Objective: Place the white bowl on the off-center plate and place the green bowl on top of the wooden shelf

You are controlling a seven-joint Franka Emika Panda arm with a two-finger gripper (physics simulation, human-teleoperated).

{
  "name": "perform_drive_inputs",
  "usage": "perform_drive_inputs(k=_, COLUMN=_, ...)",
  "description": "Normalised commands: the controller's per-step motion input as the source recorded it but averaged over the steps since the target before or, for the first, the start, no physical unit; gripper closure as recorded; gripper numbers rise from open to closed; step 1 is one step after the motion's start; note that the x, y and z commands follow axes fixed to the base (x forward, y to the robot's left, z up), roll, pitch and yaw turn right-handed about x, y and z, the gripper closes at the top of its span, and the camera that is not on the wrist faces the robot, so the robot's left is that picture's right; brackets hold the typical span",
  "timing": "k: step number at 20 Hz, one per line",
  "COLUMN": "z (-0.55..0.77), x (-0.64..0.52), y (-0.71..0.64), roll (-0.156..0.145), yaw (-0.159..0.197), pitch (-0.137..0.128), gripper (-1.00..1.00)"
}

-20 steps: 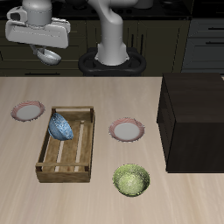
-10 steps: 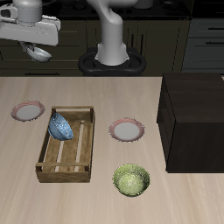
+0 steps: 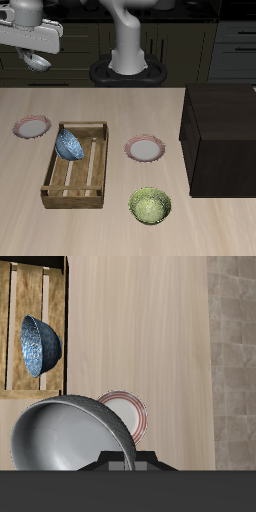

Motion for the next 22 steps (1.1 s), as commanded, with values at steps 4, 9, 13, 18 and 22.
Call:
perform_drive_inputs(k=4, z=-0.39, x=0.02, y=0.04, roll=0.020, yaw=-0.014, pitch=0.048, gripper=1.00)
perform_drive_inputs(k=9, z=-0.30, x=-0.03, y=-0.11, roll=-0.025, yaw=-0.011, pitch=0.022, gripper=1.00)
perform_drive_inputs(k=13, z=-0.27, x=-0.03, y=-0.06, roll=-0.022, yaw=-0.009, pitch=0.024, gripper=1.00)
perform_drive_inputs(k=18, z=-0.31, x=0.02, y=-0.06, roll=-0.037, yaw=-0.009, pitch=0.020, gripper=1.00)
perform_drive_inputs(k=22, z=-0.35, x=0.07, y=-0.03, roll=-0.034, yaw=-0.009, pitch=0.045, gripper=1.00)
